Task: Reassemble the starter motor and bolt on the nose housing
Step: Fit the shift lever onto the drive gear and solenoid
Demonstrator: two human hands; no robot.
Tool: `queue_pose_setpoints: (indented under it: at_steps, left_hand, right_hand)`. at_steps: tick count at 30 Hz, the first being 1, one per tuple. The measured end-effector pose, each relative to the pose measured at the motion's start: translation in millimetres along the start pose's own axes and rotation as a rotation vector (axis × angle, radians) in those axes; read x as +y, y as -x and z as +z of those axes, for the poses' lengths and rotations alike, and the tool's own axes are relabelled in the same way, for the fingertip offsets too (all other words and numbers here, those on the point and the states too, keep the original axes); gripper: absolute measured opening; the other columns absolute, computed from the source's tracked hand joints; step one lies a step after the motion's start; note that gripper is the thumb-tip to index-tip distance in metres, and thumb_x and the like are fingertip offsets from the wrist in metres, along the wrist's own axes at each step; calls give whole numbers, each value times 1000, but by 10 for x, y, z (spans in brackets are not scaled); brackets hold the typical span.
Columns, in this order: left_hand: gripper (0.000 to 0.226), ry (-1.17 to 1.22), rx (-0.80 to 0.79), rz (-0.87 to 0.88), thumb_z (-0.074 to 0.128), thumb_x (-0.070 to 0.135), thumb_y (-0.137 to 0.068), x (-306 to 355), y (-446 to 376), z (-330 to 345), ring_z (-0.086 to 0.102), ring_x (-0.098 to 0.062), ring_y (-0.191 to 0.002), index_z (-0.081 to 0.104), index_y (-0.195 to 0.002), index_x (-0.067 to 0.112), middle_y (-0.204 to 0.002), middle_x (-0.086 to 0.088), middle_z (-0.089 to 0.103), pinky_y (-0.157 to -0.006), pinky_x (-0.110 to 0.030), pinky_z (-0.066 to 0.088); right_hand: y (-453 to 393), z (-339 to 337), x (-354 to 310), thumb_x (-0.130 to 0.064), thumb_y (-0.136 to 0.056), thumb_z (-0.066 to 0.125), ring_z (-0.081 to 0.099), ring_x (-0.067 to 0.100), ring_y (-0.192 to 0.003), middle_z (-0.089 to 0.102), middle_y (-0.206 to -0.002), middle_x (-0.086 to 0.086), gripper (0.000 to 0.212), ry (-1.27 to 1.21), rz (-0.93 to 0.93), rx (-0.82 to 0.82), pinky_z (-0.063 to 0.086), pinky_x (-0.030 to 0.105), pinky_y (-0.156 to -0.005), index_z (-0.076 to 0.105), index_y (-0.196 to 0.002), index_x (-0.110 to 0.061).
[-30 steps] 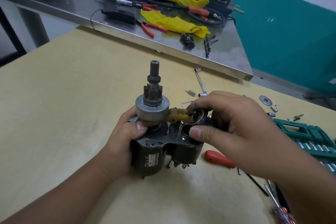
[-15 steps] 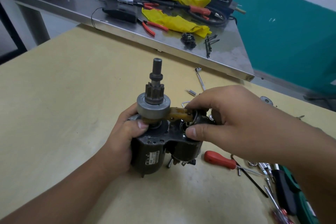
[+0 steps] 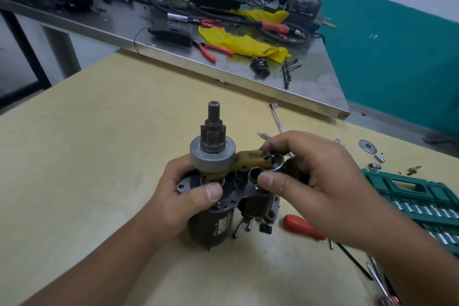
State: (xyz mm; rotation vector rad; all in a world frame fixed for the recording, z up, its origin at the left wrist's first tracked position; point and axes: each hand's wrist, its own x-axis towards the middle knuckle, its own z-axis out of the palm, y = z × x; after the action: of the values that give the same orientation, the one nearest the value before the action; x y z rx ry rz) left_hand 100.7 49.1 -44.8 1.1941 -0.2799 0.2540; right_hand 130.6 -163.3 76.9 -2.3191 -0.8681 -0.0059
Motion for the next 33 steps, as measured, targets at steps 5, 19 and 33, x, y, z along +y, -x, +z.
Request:
queue_pose_setpoints:
  at_steps: [5, 19, 33]
  left_hand:
    - [50, 13, -75, 26, 58, 17, -75, 49, 40, 39, 72, 3, -97, 75, -108, 51, -103, 25, 75, -77, -16, 57]
    - [26, -218, -226, 33, 76, 7, -65, 271, -49, 88, 63, -30, -86, 70, -88, -3, -97, -21, 62, -77, -32, 49]
    - [36, 9, -104, 1, 75, 11, -63, 142, -79, 39, 65, -31, -84, 76, -99, 8, -94, -13, 69, -75, -36, 54]
  right_hand:
    - [13, 24, 45, -35, -86, 77, 62, 9, -79, 63, -94, -22, 23, -74, -6, 5, 46, 22, -65, 68, -107, -33]
    - [-3, 37, 202, -17, -75, 78, 75, 29, -81, 74, -87, 10, 28, -487, 55, -60, 63, 49, -75, 70, -100, -27]
    - [94, 166, 173, -11, -74, 83, 77, 26, -85, 77, -93, 7, 29, -573, 41, 94, 65, 42, -74, 73, -100, -19]
